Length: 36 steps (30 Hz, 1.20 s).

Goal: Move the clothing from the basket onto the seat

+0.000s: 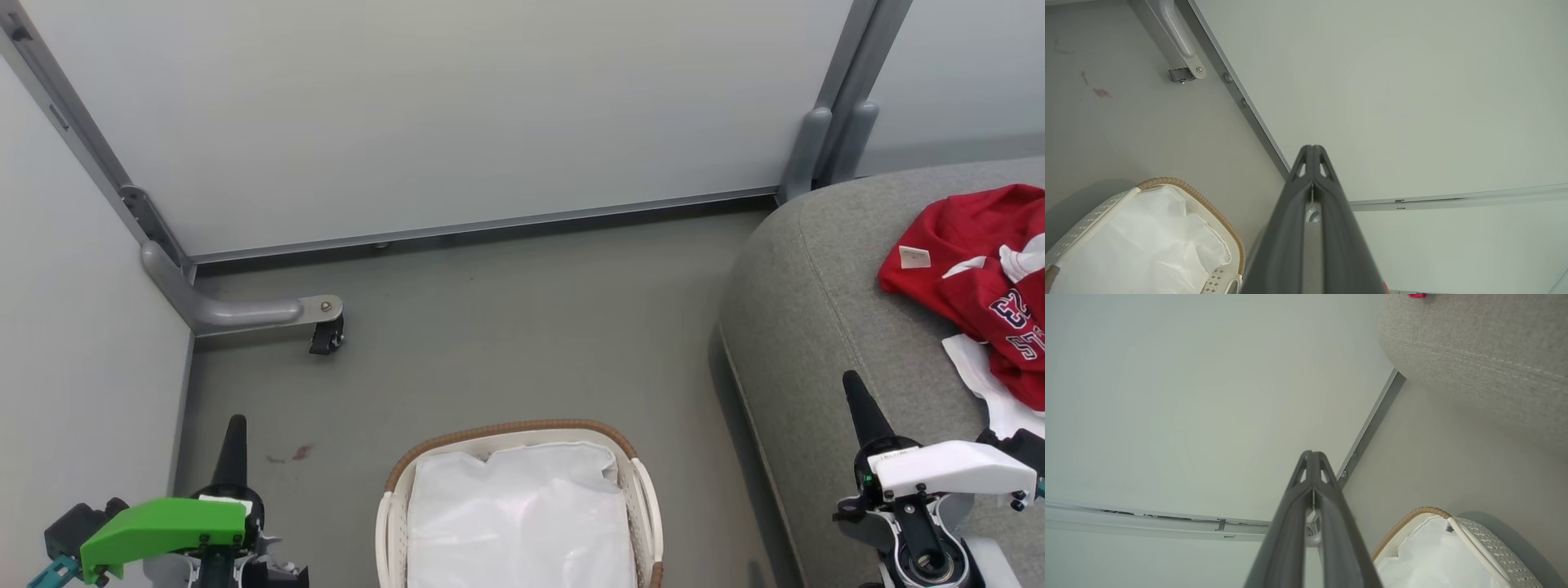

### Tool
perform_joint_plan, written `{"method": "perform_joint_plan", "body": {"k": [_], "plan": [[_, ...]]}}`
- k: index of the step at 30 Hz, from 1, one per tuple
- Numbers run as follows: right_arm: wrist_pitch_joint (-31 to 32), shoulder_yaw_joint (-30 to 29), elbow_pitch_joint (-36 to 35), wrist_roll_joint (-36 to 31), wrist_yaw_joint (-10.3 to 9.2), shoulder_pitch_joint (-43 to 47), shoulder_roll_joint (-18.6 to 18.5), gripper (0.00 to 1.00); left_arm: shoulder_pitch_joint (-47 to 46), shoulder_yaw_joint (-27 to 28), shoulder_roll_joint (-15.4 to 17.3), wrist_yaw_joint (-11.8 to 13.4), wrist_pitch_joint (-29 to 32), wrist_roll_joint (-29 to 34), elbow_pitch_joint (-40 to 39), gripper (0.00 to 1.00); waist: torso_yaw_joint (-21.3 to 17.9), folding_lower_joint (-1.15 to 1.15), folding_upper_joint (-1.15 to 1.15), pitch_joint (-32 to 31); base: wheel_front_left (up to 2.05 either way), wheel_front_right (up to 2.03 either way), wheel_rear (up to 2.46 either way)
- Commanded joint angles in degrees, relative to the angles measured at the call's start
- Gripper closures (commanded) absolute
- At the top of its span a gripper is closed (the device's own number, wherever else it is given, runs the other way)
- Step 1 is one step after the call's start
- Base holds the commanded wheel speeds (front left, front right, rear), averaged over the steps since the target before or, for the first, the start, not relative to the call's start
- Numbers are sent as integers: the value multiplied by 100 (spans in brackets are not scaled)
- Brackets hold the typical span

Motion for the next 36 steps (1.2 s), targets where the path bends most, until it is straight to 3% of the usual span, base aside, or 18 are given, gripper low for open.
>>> {"method": "perform_joint_plan", "body": {"k": [1, 36], "plan": [[41, -29, -77, 151, -3, 44, -38, 100, -143, 43, 31, -39, 43, -136, -71, 100, 0, 0, 0, -3, 0, 0, 0], [452, -130, -336, 1669, -5, 156, -50, 100, -176, 253, 39, -142, 446, -1465, -354, 100, -3, 0, 0, -88, 0, 0, 0]]}}
